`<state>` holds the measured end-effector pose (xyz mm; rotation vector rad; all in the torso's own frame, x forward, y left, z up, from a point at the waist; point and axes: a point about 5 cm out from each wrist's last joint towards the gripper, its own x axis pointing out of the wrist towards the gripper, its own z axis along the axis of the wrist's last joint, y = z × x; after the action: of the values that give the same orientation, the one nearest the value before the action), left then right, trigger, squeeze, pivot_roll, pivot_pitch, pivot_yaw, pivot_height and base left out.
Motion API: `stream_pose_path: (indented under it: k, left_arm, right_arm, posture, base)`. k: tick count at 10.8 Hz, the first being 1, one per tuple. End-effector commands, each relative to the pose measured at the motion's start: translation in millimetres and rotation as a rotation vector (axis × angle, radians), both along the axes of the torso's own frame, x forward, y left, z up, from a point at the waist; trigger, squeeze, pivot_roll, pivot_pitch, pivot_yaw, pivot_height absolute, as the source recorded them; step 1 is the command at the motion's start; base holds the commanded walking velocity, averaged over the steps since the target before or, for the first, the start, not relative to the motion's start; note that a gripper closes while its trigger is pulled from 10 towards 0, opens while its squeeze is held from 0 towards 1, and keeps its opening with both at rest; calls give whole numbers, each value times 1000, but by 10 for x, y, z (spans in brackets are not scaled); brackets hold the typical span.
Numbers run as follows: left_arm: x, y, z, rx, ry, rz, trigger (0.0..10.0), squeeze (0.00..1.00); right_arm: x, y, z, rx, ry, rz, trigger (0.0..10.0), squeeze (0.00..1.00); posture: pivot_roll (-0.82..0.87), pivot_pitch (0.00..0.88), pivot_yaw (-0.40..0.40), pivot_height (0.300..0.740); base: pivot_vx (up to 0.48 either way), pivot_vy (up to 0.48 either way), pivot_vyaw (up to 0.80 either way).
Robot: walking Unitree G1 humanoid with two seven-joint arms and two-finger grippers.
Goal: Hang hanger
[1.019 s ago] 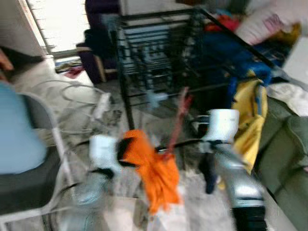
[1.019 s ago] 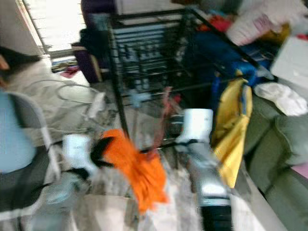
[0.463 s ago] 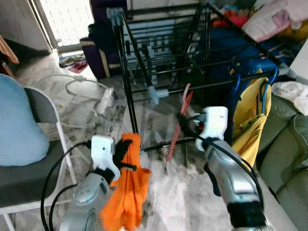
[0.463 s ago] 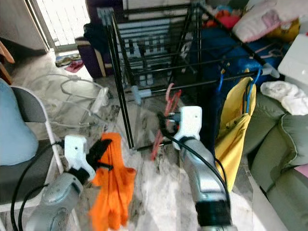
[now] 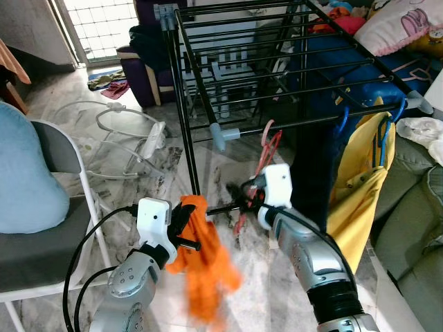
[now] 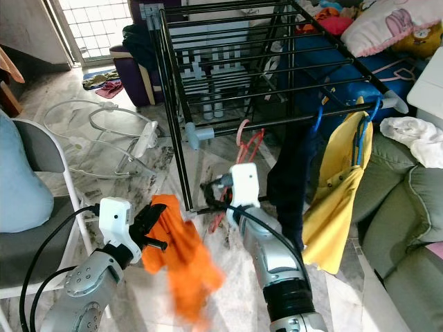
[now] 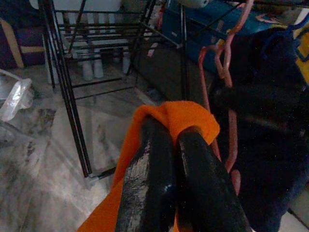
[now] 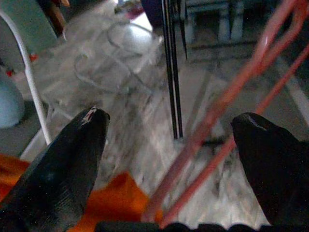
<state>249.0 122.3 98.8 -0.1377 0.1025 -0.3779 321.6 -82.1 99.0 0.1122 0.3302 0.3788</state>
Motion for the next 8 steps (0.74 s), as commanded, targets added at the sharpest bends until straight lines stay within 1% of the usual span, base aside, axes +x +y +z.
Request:
stream_pose_path:
  k: [1, 2, 4, 5, 7, 8]
  left_arm:
    - [2, -1, 51, 13, -24, -11, 10000, 0]
    - [3, -8, 44, 13, -21, -16, 10000, 0]
    - [6, -31, 32, 16, -18, -30, 10000, 0]
    - [8, -40, 35, 16, -18, -37, 10000, 0]
    - [5, -34, 32, 18, -17, -41, 10000, 0]
    - [10, -30, 37, 21, -19, -40, 10000, 0]
  right_arm:
    - [14, -29, -27, -7, 31, -9, 10000, 0]
    - [18, -115, -55, -22, 39, -45, 10000, 0]
    - [38, -236, -85, -40, 50, -106, 10000, 0]
    - [60, -300, -70, -46, 40, -134, 10000, 0]
    - [118, -264, 50, -23, -32, -130, 10000, 0]
    - [146, -147, 157, 8, -83, -82, 10000, 0]
  posture:
    - [-57, 51, 28, 740]
    - [-62, 47, 30, 740]
    - [-66, 44, 36, 740]
    - [-67, 40, 39, 740]
    - [-66, 37, 43, 740]
    - [-63, 37, 43, 740]
  base:
    - [0, 0, 0]
    - [0, 0, 0]
    - [0, 0, 0]
    - [0, 0, 0]
    - [0, 0, 0]
    - [0, 0, 0]
